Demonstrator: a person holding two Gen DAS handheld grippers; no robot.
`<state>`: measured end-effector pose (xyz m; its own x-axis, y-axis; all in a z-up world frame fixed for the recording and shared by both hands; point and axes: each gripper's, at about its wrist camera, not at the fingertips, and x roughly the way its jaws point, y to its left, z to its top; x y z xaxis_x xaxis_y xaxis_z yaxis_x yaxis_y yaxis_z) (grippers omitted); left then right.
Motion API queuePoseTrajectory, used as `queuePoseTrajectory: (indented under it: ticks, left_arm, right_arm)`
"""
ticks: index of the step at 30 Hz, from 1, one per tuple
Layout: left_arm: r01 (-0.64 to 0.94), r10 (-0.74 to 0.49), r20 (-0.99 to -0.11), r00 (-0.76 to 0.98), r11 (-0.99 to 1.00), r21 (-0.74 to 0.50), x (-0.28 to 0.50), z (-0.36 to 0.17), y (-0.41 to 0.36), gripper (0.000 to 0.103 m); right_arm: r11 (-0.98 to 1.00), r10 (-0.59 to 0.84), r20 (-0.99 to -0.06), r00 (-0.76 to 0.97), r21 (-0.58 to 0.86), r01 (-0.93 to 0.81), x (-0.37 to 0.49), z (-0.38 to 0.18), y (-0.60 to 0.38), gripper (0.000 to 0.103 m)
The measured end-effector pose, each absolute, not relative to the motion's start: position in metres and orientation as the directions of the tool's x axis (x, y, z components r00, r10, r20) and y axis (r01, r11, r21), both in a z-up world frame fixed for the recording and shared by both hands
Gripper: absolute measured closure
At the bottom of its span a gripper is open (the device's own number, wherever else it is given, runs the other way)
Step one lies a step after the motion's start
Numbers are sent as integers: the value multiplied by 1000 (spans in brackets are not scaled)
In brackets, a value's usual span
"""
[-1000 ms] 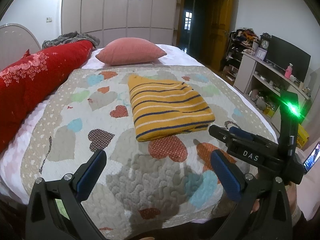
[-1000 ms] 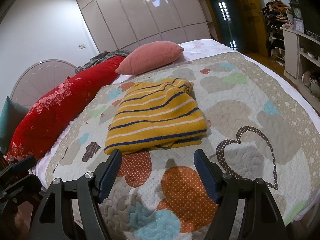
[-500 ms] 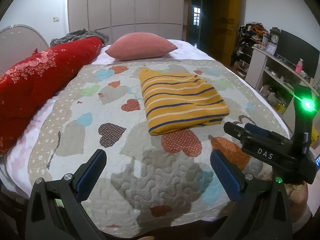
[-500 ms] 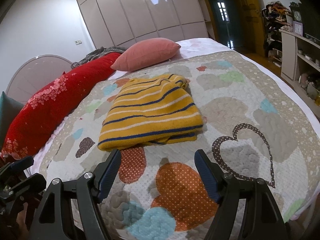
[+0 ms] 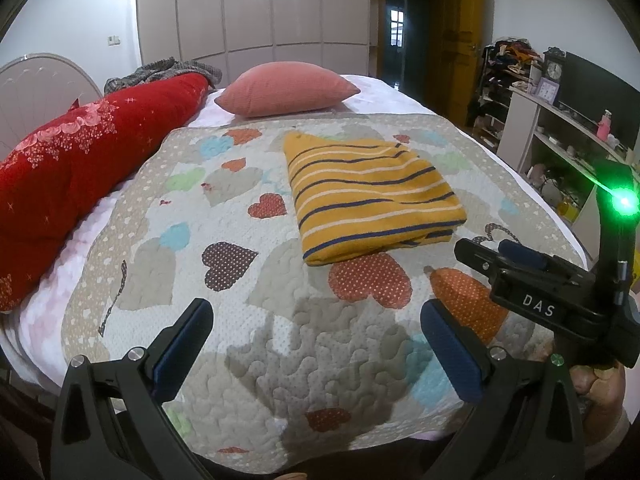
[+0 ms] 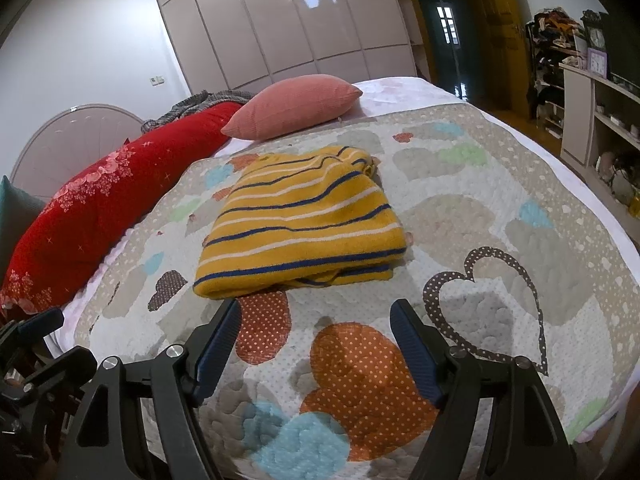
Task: Fold small clothes
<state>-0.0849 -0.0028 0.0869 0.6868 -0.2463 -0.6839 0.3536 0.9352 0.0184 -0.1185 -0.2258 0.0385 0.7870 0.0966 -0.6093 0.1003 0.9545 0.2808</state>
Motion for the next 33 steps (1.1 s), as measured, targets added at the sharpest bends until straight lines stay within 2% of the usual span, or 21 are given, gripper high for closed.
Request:
queuePoseTrajectory:
  ticks: [7, 14, 20, 27, 33]
  left_arm:
    - [343, -230, -701, 675, 939, 22, -82, 80, -4, 0]
    - [322, -171, -702, 691, 943, 87, -83, 74, -10, 0]
    - [303, -158, -717, 679, 950, 77, -81, 68, -2, 0]
    - [253, -76, -736, 673, 958, 133, -76, 57, 6, 0]
    - [260, -81, -742, 665, 957, 129, -77, 53, 7, 0]
  right_arm:
    - [959, 89, -612, 786, 265, 98, -119, 39, -225, 22]
    - [968, 41, -605, 795, 220, 118, -124, 42, -224, 21]
    - [972, 30, -624, 781, 201, 123, -121, 41, -219, 21]
    - [983, 20, -620, 784, 156, 99, -122, 44, -205, 20]
    - [988, 9, -620, 785, 126, 88, -122, 44, -197, 20]
